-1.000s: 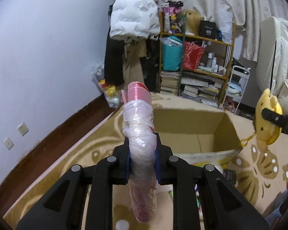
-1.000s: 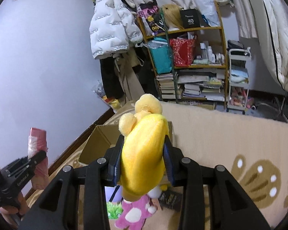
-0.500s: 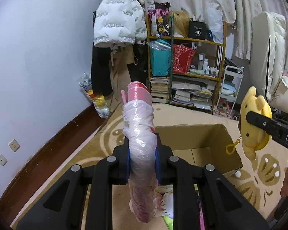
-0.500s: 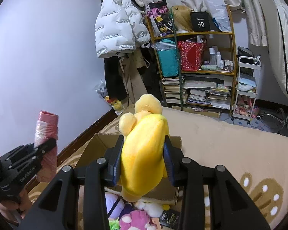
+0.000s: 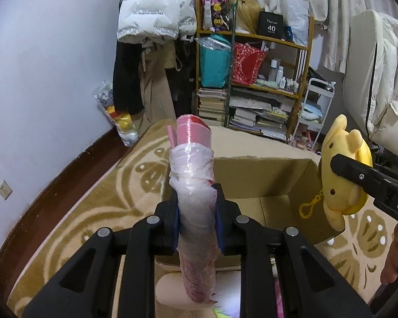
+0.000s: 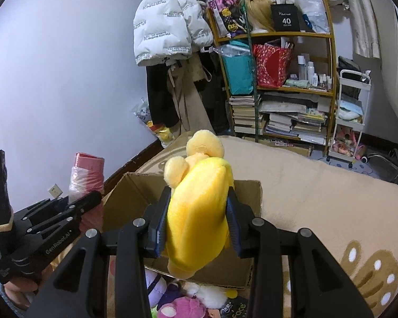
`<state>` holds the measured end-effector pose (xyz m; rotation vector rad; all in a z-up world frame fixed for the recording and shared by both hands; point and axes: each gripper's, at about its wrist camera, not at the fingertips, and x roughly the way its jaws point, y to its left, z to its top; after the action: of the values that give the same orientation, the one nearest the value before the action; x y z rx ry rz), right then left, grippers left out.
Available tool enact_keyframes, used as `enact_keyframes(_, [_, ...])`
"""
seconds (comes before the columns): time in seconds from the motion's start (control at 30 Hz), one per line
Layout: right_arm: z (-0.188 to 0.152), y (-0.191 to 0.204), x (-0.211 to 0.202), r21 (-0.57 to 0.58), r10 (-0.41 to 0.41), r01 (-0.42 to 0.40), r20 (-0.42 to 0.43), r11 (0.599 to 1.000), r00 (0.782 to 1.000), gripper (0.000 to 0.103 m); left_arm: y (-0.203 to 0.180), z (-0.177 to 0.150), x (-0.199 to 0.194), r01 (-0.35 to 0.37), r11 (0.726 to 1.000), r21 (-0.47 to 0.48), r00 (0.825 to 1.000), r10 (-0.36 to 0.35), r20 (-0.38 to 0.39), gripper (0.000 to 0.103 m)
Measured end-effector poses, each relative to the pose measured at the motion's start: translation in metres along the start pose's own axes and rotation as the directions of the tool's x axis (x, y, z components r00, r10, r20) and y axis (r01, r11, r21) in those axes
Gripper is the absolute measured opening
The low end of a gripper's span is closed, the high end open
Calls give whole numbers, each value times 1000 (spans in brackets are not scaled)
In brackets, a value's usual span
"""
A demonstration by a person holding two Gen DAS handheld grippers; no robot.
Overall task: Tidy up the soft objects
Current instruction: 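Drop the pink roll into the box with the left gripper while the right drops the duck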
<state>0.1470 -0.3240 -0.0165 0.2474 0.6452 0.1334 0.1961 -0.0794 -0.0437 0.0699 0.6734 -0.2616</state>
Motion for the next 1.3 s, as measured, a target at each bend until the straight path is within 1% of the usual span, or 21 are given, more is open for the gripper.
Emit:
enact_keyframes(0.17, [-5,0,9,-2,0,0,-30,1000,1000,44,-3,-5,9,-6,1000,10,1000,6,-28,23])
enact_keyframes(0.23, [-6,-1,12,0,-6,6,-42,1000,999,44,-2,-6,9,-14,1000,7,999,14,-32,25])
enact_keyframes(0.33, [-9,-2,15,4,-1,1,-60,1000,998,45,1,-6,9,-14,1000,-11,999,13,-33,33])
enact_keyframes(0.37, [-9,-2,15,3,-1,2,-64,1000,998,45,1,-6,8,-17,1000,-14,999,16,-31,41])
enact_keyframes(0.4, [-9,-3,15,2,-1,1,-66,1000,998,45,1,-6,6,-23,1000,-12,999,22,-27,55])
enact_keyframes(0.43, [-10,-2,15,1,0,0,-69,1000,998,46,1,-6,5,-34,999,-8,999,34,-20,59])
enact_keyframes(0.5, [-9,-2,15,4,6,-5,-71,1000,997,48,1,-6,-1,-51,999,3,999,51,3,61])
enact_keyframes(0.53, [-10,-3,14,4,8,-8,-71,1000,997,52,0,-6,-3,-48,999,8,999,48,-4,62])
enact_keyframes(0.57, [-10,-2,14,2,5,-5,-74,1000,997,61,0,-6,-4,-51,999,7,999,51,-11,67])
enact_keyframes(0.6, [-10,-2,13,5,1,0,-76,1000,997,66,0,-6,-6,-57,998,6,998,57,-19,74])
enact_keyframes(0.63, [-10,-2,12,11,3,-2,-75,1000,997,71,0,-6,-9,-59,998,6,998,59,-21,77])
enact_keyframes(0.7, [-10,-1,8,17,5,-4,-69,1000,998,74,1,-7,-17,-56,998,6,998,56,-12,81])
enact_keyframes(0.73, [-10,0,6,18,0,1,-66,1000,998,83,2,-7,-21,-59,998,8,998,59,-11,82])
enact_keyframes(0.77, [-10,1,2,20,-12,13,-62,1000,998,95,3,-6,-25,-61,998,9,998,61,-11,84])
enact_keyframes(0.8, [-10,1,0,24,-17,18,-60,1000,998,101,4,-6,-29,-60,998,8,998,60,-8,87])
enact_keyframes(0.83, [-11,1,-3,31,-19,20,-53,999,998,103,4,-6,-34,-60,998,6,998,60,-1,89])
enact_keyframes(0.87, [-12,1,-7,38,-19,20,-43,999,999,103,5,-6,-39,-62,998,4,998,62,6,94])
enact_keyframes(0.9, [-13,1,-11,40,-24,26,-42,999,999,103,6,-6,-43,-67,998,3,998,67,13,95])
enact_keyframes(1.07, [-15,3,-24,41,-47,49,-43,998,998,103,10,-8,-61,-94,996,6,995,93,26,101])
enact_keyframes(1.2, [-20,2,-36,61,-51,54,-44,997,998,103,14,-15,-71,-121,993,-1,992,121,31,101])
enact_keyframes(1.3, [-23,2,-43,73,-55,58,-44,996,998,103,17,-24,-76,-118,993,-5,993,118,17,101])
